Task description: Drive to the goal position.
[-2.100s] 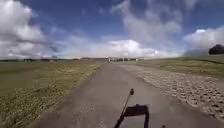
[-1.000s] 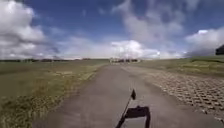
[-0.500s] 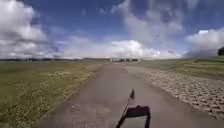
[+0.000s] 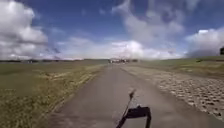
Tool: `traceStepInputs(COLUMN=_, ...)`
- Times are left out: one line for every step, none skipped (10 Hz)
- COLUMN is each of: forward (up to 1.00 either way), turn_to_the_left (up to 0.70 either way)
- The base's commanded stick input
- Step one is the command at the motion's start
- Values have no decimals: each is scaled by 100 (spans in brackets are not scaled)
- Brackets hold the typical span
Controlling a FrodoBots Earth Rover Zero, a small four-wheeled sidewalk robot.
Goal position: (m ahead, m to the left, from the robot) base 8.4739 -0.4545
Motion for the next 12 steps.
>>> traceStepInputs(forward=85, turn_to_the_left=0)
traceStepInputs(forward=85, turn_to_the_left=0)
traceStepInputs(forward=85, turn_to_the_left=0)
traceStepInputs(forward=85, turn_to_the_left=0)
traceStepInputs(forward=85, turn_to_the_left=0)
traceStepInputs(forward=85, turn_to_the_left=-5)
traceStepInputs(forward=85, turn_to_the_left=-13)
traceStepInputs(forward=85, turn_to_the_left=-21)
traceStepInputs(forward=85, turn_to_the_left=-29)
traceStepInputs(forward=85, turn_to_the_left=0)
traceStepInputs(forward=85, turn_to_the_left=0)
traceStepInputs(forward=85, turn_to_the_left=0)
